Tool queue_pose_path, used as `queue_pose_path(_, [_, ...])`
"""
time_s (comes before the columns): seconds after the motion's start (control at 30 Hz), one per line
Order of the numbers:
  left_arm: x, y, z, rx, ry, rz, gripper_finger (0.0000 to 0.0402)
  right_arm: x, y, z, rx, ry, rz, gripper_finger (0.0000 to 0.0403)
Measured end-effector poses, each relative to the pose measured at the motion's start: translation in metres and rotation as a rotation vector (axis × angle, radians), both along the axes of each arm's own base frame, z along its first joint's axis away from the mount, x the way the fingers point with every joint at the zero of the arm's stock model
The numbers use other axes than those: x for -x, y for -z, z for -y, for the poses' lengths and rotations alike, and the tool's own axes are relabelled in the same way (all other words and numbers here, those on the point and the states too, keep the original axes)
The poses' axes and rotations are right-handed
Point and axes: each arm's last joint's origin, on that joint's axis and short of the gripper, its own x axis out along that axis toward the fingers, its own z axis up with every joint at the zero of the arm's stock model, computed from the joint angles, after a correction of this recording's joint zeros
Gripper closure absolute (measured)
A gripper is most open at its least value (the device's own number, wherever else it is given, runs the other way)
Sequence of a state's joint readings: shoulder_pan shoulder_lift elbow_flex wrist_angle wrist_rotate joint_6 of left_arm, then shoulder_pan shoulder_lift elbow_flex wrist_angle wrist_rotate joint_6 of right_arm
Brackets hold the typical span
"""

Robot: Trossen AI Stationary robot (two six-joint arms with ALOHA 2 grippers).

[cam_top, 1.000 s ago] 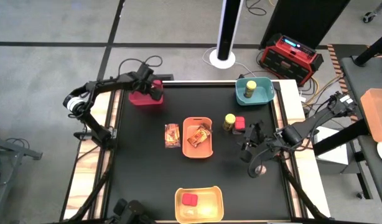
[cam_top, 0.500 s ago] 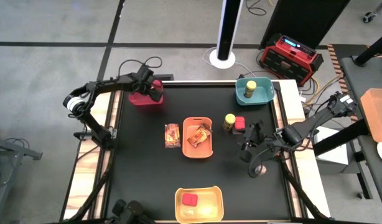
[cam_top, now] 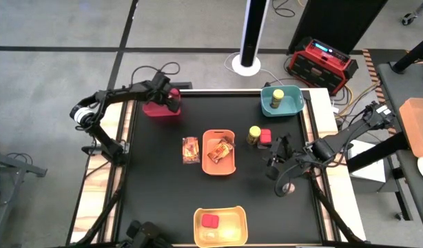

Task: Sort spices by type
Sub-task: Put the left brown seasoning bottle into the pink bin

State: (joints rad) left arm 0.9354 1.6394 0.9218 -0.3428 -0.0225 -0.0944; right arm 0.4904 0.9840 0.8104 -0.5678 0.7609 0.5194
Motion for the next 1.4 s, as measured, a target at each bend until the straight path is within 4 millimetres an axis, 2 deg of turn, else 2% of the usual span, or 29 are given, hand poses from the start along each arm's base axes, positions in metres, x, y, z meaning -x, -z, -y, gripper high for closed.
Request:
queue_pose_path(0.57, [0.0,0.0,-0.001,-0.015,-0.007,-0.002,0.0214,0.0,0.002,0.0,0.001,0.0,-0.003,0.0197])
queue_pose_path(0.9, [-0.004,0.02,-0.007,0.01,-0.009,-0.028,0.0214,0.0,0.002,0.0,0.001,0.0,-0.002,0.0197])
queue_pose_path(1.4, [-0.006,0.022,-0.01,-0.004,-0.037,-0.006,0.021,0.0,0.003,0.0,0.001,0.0,-0.003,0.0197])
